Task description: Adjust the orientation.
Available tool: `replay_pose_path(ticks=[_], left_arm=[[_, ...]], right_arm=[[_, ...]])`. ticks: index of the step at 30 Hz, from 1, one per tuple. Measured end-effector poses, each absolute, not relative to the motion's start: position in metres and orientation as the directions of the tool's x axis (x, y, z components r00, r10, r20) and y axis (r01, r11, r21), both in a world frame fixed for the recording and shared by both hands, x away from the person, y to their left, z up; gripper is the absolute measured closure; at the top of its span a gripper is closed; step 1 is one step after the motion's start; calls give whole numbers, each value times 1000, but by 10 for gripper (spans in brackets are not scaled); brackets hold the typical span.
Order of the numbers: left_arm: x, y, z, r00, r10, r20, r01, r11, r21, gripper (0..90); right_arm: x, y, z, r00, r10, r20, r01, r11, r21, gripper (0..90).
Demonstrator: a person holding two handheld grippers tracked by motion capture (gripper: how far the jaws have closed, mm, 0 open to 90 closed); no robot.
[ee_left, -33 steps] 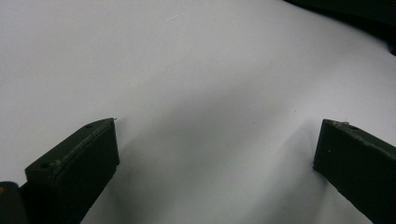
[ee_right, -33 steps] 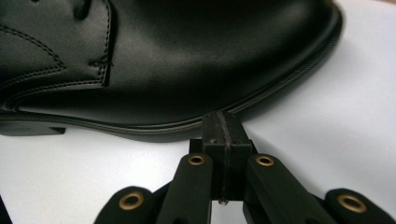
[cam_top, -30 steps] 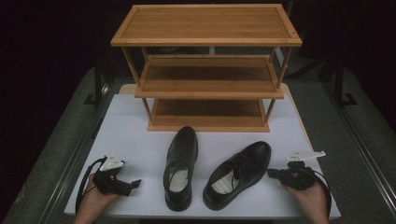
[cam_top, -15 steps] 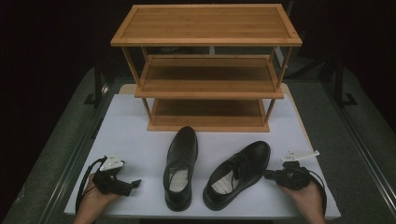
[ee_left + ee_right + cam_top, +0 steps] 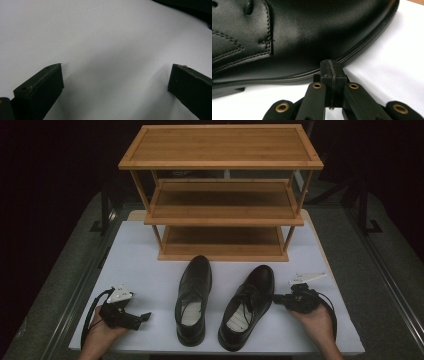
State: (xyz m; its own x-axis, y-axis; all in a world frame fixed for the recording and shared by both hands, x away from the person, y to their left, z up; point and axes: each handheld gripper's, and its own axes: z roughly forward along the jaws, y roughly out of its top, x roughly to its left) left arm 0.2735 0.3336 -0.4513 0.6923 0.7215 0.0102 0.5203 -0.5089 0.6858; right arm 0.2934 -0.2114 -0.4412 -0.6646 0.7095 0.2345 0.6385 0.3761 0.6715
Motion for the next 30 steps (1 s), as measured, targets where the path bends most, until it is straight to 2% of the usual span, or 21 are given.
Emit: replay_pose_path(ticks=[30], left_arm=[[273,334,-451,692,722,11,520,-509,687,0]], right_arm=[[348,-150,-440,-718,668,195,593,441,674,898]])
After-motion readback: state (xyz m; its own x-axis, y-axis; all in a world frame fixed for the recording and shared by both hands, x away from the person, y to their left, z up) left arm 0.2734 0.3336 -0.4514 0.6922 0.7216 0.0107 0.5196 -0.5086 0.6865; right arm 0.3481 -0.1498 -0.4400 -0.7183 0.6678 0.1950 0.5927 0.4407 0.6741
